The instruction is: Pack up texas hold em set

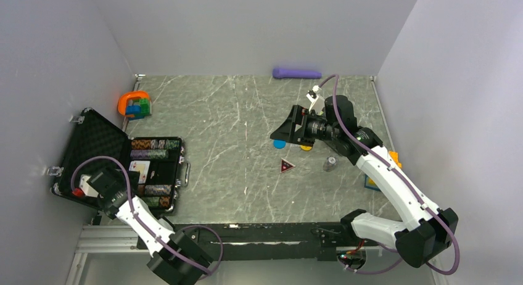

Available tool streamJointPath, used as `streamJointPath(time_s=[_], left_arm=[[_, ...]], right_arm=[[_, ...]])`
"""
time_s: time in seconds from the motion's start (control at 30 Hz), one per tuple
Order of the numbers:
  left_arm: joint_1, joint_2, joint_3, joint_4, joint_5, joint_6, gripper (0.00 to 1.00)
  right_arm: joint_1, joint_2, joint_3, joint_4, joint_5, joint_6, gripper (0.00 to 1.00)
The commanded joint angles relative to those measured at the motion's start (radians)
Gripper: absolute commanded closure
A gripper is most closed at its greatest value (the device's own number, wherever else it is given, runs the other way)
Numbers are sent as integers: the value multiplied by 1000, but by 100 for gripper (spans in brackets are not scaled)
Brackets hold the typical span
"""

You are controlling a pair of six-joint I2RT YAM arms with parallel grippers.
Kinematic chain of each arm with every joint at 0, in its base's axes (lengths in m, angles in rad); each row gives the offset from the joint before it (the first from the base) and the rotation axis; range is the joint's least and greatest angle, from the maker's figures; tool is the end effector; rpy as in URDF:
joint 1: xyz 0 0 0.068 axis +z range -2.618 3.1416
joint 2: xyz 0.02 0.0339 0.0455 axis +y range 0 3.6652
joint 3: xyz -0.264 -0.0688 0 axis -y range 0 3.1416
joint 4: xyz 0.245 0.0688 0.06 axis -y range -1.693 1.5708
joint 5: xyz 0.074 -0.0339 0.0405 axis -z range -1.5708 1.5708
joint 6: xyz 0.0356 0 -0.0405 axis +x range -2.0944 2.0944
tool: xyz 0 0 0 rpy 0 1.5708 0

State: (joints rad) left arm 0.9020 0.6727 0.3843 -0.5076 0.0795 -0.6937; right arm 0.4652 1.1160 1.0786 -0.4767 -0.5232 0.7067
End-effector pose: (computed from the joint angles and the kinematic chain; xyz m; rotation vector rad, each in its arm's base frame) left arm 0.0903 0.1097 0.1876 -1.6650 1.6776 0.0068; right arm 0.2087 0.1246 0.3499 -0.0775 2.2602 1.2196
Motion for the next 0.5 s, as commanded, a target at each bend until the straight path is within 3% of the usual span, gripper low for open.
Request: streamJointPath(time_s=[0.0, 0.23, 0.47], left_arm=[[-2, -29, 56, -6, -31, 29, 21], [-23, -53, 80, 8, 9, 75, 14], [-120, -69, 102, 60, 110, 130, 13]], right_arm=[[-1, -16, 0, 12, 21, -10, 9], [-2, -23, 2, -15, 53, -31, 10], [-3, -20, 48, -179, 245, -124, 10]])
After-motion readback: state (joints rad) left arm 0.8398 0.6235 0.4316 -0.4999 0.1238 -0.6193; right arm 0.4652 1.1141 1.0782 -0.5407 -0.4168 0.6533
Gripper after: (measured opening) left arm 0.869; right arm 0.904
